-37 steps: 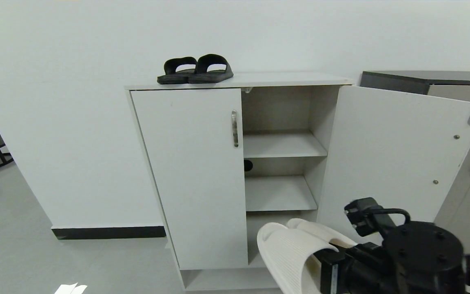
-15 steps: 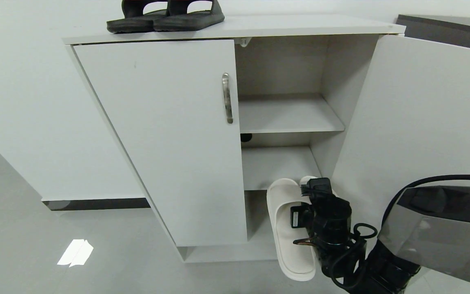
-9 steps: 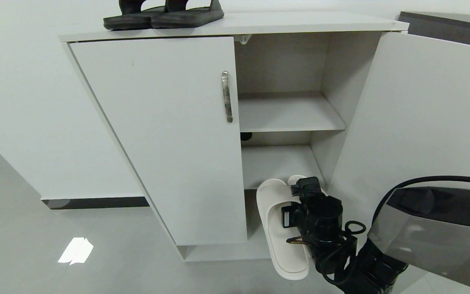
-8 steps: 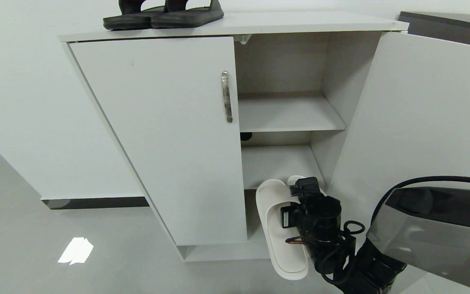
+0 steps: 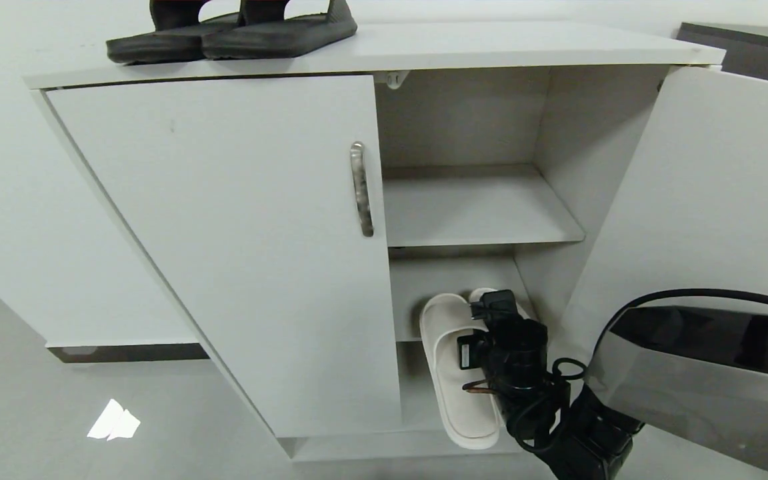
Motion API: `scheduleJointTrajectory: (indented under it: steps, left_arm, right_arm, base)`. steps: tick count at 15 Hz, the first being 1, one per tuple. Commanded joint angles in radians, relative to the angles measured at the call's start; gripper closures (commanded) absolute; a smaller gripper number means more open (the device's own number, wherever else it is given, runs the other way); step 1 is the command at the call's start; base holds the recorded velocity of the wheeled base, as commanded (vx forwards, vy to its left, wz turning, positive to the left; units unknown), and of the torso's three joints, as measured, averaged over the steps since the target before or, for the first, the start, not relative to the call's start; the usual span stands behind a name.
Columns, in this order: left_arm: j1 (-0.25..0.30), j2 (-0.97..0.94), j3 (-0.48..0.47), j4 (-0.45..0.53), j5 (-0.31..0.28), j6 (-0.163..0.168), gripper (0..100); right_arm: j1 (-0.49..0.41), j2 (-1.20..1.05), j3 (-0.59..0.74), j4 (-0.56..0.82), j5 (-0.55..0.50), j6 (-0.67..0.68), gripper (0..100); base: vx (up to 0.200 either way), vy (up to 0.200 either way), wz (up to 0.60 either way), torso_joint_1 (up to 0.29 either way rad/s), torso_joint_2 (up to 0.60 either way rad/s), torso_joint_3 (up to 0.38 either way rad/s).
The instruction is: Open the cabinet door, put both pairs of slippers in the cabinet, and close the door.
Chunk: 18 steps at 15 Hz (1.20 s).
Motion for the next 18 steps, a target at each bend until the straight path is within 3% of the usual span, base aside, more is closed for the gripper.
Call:
scheduleJointTrajectory:
  steps: [1,5,18]
  left_arm:
    - [0.0,0.002,0.0,0.001,0.0,0.0,100]
    - [0.0,0.002,0.0,0.001,0.0,0.0,100]
    - [0.0,0.002,0.0,0.001,0.002,-0.003,100]
  right_arm:
    - [0.0,0.036,-0.034,0.016,0.0,0.0,100]
    - [-0.005,0.078,-0.1,0.02,-0.002,0.0,100]
    - [-0.086,0.194,-0.385,0.191,0.001,0.003,100]
  base:
    - [0.2,0.0,0.0,-0.002,0.0,0.002]
    - [0.2,0.0,0.0,0.001,0.0,0.0]
    - [0.0,0.0,0.0,0.0,0.0,0.0]
